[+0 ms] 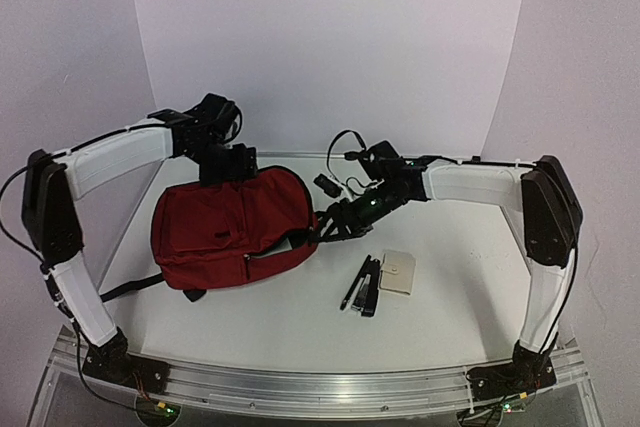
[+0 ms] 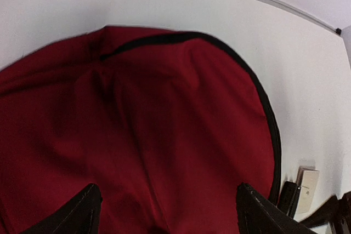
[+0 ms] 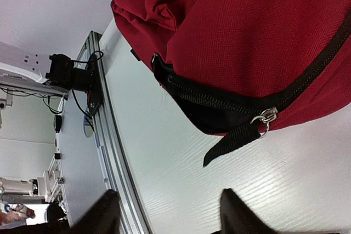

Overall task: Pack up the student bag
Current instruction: Zip the student bag at the center of the board.

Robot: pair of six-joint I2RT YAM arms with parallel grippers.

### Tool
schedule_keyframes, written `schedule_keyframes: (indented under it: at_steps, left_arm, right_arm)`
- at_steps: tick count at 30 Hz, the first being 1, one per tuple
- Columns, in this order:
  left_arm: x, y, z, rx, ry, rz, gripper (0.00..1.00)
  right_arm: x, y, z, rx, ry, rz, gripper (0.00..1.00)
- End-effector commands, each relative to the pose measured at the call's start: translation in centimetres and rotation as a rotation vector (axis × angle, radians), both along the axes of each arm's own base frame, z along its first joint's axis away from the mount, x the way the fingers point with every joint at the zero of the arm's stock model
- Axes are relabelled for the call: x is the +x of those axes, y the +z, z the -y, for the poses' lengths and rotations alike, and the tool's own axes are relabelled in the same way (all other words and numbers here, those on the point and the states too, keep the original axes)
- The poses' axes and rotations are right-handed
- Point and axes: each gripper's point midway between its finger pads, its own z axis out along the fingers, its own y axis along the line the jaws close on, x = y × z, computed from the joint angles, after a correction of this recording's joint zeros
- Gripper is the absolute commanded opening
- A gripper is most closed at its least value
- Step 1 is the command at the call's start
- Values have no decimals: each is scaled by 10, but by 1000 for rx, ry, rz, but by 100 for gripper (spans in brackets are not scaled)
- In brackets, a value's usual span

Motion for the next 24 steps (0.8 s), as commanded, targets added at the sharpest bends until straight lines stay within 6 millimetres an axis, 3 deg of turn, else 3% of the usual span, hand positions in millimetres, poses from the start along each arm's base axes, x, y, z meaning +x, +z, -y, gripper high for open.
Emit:
schedule_keyframes:
  at_steps: [1, 4, 8, 12, 17, 20, 22, 24]
  left_arm:
    - [-60, -1, -34, -46, 199, -73, 86]
    - [-98, -13, -50, -43, 269, -131, 87]
    - [-137, -33, -68, -62, 372, -209, 87]
    - [-162, -50, -82, -84, 453, -269, 86]
    - [-177, -73, -88, -72, 507, -333, 86]
    - [-177, -85, -85, -89, 525, -351, 85]
    - [-174, -92, -82, -105, 532, -344, 85]
    - [-169, -99, -81, -103, 536, -336, 85]
  right_arm:
    - [54, 20, 33, 11, -72, 14, 80]
    - [101, 17, 29, 3, -164, 17, 81]
    - [128, 19, 4, 49, -179, -12, 81]
    - [130, 6, -17, 47, -163, -19, 84]
    - [119, -16, -35, 48, -134, -82, 81]
    - [119, -16, -42, 73, -126, -97, 68]
    - [121, -16, -43, 80, -129, -105, 50]
    - [120, -14, -41, 88, -131, -125, 25]
